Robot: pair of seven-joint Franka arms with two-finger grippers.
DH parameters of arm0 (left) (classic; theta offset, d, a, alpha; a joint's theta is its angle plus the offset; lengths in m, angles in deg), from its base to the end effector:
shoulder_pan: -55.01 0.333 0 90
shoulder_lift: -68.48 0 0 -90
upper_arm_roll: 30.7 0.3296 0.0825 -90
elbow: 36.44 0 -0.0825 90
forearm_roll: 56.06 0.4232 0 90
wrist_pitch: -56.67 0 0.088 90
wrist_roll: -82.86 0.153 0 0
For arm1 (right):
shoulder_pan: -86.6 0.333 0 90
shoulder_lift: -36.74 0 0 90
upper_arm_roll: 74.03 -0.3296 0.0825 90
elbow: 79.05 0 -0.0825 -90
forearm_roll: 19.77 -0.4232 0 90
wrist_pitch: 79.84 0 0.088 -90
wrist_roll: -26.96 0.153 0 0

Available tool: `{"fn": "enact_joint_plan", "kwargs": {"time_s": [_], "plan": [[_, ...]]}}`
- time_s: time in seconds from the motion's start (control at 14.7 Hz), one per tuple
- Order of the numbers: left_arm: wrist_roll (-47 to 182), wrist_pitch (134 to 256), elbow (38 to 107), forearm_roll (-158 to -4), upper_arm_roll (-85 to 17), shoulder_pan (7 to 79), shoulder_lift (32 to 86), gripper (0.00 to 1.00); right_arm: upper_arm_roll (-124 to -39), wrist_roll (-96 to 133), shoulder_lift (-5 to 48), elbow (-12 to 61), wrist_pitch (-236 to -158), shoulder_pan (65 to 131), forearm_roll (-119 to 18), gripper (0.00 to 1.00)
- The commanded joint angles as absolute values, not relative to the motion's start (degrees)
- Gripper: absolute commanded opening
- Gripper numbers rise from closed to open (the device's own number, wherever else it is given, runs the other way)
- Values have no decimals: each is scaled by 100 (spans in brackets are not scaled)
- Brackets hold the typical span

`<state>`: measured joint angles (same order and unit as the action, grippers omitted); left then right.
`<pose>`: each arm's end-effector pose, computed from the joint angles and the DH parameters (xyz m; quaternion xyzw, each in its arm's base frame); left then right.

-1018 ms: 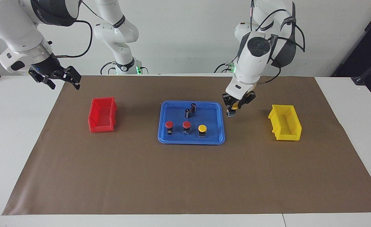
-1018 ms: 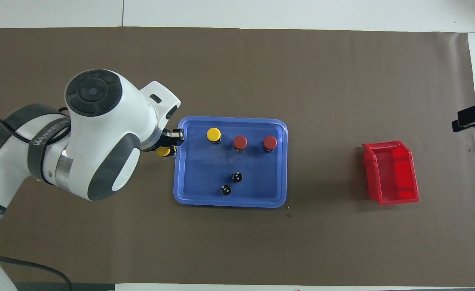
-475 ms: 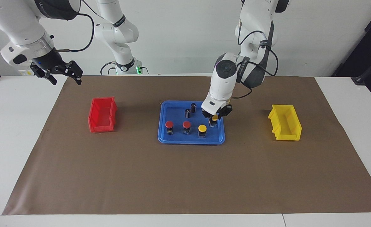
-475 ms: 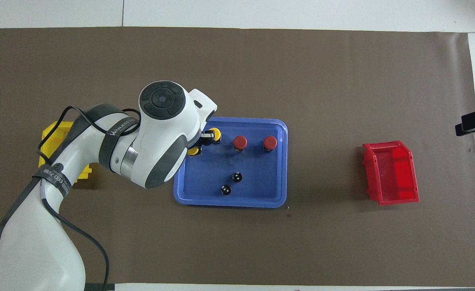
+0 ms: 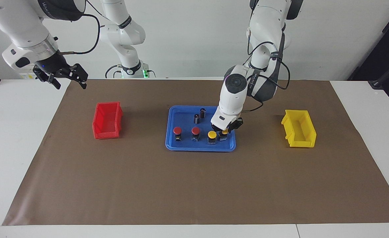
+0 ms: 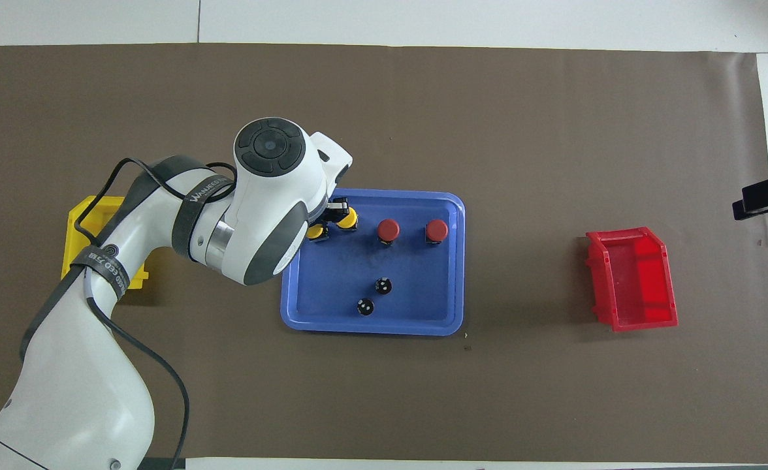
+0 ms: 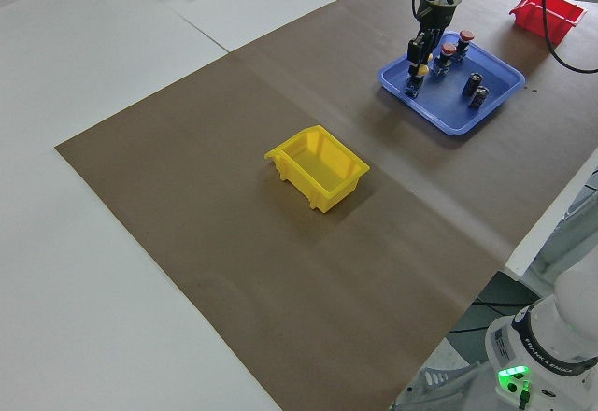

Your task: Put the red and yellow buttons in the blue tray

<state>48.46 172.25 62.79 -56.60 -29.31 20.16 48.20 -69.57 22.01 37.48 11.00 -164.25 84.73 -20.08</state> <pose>0.5645 -0.3753 0.3183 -0.9994 -0.0098 0.0284 0.0191 0.5716 -0.0628 0.5913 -0.9990 0.0119 0.0422 0.0074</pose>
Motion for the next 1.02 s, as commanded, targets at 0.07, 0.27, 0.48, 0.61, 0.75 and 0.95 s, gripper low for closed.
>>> {"fn": "enact_joint_plan", "kwargs": {"time_s": [0.07,0.27,0.48,0.61,0.75,0.95], "plan": [[4744,17304,6244,-5553,-2912,2020,4800,7,-6955,2116,3867,1235,-16413,8493,-1933,100],[4753,17374,6244,-5562,-2903,2029,4791,26,-6955,2116,3867,1235,-16404,8501,-1933,100],[4753,17365,6244,-5553,-2903,2073,4756,51,-6981,2125,3859,1235,-16404,8510,-1933,100],[4744,17348,6226,-5562,-2903,2073,4756,56,-6981,2125,3867,1235,-16404,8501,-1933,100],[4735,17260,6191,-5570,-2903,2073,4791,57,-6981,2125,3867,1235,-16404,8501,-1933,100],[4726,16795,5998,-5588,-2894,2073,5028,57,-6981,2125,3859,1235,-16404,8501,-1933,100]]}}
